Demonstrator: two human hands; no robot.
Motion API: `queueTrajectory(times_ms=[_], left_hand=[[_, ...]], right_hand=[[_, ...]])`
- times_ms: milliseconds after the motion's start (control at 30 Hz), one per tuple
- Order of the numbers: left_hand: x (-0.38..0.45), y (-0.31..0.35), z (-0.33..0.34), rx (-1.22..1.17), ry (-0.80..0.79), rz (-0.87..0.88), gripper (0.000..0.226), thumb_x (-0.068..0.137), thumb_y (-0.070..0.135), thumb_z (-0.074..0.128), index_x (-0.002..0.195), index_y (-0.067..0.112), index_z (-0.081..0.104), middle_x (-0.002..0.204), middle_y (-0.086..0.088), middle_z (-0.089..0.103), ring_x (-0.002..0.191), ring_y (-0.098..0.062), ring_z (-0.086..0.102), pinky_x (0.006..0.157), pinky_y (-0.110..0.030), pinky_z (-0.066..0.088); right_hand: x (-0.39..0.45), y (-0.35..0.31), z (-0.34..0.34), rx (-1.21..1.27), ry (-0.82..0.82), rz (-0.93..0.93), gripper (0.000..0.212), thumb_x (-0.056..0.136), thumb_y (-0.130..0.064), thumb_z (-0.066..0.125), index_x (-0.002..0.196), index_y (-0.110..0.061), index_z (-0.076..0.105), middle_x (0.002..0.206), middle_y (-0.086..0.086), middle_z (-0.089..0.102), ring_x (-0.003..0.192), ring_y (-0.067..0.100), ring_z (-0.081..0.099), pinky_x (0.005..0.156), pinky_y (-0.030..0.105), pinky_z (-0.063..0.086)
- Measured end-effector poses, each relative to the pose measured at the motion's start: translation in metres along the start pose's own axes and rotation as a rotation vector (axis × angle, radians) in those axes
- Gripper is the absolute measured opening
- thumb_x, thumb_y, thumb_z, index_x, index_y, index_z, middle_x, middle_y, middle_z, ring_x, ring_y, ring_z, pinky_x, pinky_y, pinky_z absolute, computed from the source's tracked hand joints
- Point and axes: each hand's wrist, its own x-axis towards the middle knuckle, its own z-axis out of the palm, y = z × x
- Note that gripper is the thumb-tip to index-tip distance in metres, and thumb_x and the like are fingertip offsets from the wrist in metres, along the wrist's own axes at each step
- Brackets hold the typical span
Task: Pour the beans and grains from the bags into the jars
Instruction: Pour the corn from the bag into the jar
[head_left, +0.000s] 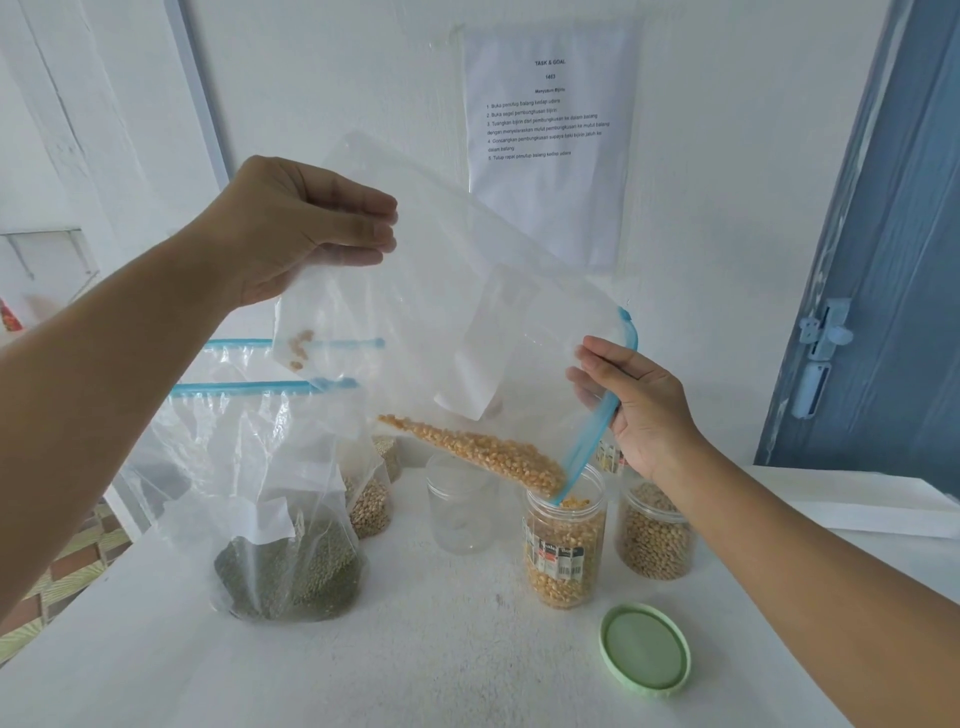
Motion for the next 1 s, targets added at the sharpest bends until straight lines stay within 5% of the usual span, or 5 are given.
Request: queueTrajectory(times_ms=[1000], left_hand=[[0.01, 0.01, -0.001, 0.033, -0.024, 0.031, 0.034, 0.073, 0.001, 0.085, 0.106, 0.0, 0.077, 0.103, -0.014, 0.079, 0.1, -0.03, 0.077, 0.088, -0.035, 0.063]], right_hand=[[0.004, -0.001, 0.004, 0.049, -0.002, -0.016, 0.024, 0.075, -0.009, 0.08, 0.098, -0.015, 0.082, 0.11, 0.008, 0.078, 0.099, 0.027, 0.077, 0.08, 0.029, 0.061]])
